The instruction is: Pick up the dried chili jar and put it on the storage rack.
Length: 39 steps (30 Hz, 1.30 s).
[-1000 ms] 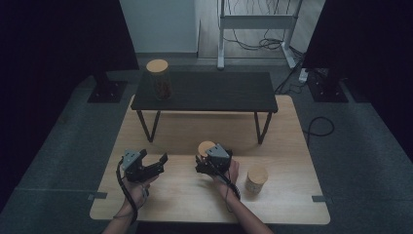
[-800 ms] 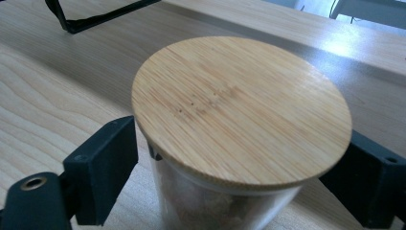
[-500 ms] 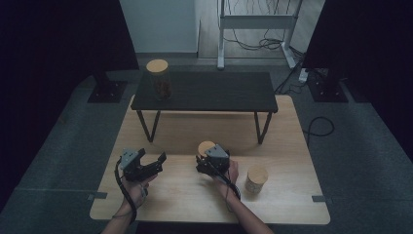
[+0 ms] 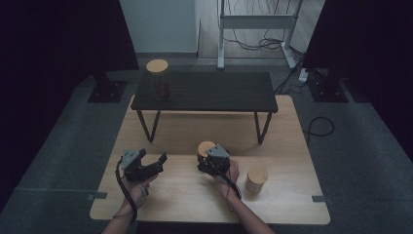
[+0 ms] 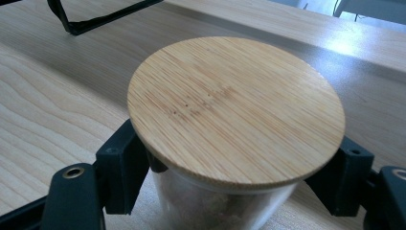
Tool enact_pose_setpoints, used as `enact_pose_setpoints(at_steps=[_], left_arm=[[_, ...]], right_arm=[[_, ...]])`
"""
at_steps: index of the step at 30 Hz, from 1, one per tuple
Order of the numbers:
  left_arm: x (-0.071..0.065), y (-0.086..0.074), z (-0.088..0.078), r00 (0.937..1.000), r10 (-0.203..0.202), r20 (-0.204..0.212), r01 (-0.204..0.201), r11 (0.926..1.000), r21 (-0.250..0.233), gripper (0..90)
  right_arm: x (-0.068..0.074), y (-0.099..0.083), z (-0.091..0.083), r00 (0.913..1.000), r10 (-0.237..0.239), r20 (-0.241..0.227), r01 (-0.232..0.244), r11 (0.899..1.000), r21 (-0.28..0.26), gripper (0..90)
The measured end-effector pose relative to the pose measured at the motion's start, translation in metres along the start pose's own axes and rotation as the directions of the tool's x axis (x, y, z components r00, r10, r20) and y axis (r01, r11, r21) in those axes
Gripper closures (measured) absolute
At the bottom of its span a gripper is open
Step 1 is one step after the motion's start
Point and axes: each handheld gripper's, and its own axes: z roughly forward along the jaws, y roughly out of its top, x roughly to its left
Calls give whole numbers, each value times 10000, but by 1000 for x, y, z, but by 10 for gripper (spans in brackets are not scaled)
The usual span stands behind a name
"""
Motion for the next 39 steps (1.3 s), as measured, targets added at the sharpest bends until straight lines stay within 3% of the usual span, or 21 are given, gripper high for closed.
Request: enact_pose_setpoints(at_steps=[18, 39], left_arm=[[0, 0, 0, 10000, -4, -5, 4, 10000, 2, 68], [3, 1, -1, 9999, -17, -103, 16, 10000, -72, 68]], right_arm=[[1, -2, -2, 9999, -110, 49, 111, 9997, -206, 255], [3, -1, -17, 10000, -45, 64, 49, 9982, -590, 255]])
